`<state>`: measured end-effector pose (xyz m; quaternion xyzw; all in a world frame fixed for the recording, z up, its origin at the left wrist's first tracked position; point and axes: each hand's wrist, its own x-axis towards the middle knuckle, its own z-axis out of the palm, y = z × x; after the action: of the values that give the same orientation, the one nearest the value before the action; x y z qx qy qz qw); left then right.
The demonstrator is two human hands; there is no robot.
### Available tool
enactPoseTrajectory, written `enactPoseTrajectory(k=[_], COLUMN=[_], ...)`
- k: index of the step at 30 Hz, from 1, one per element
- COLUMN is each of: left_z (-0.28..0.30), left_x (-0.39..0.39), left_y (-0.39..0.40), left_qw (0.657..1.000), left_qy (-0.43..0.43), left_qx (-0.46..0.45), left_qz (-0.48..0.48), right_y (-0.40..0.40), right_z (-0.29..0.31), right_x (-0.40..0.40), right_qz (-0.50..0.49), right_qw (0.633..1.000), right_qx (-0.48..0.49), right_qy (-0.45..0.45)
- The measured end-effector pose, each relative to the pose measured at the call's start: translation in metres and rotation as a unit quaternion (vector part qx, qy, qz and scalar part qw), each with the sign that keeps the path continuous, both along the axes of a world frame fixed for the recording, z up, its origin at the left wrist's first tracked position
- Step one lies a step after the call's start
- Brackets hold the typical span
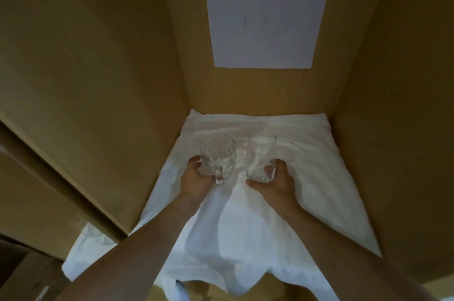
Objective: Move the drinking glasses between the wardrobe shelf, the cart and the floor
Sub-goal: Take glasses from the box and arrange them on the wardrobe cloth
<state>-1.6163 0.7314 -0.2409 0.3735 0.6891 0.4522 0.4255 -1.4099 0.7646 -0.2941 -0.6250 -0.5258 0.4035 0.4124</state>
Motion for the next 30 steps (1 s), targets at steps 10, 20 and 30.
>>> enactPoseTrajectory(k=[10, 20, 30], left_z=[-0.005, 0.036, 0.071], left_x=[-0.004, -0.018, -0.028], left_y=[0.061, 0.127, 0.164], left_qw=[0.984, 0.952, 0.868], left_qy=[0.076, 0.303, 0.474], left_qx=[0.060, 0.025, 0.001], left_qz=[-0.152, -0.034, -0.149], right_y=[0.056, 0.120, 0.157], right_z=[0.013, 0.054, 0.080], right_x=[0.013, 0.010, 0.005], right_qz=[-0.050, -0.049, -0.036], right_qw=[0.999, 0.996, 0.987], right_qx=[-0.007, 0.021, 0.114], right_qy=[-0.007, -0.072, -0.103])
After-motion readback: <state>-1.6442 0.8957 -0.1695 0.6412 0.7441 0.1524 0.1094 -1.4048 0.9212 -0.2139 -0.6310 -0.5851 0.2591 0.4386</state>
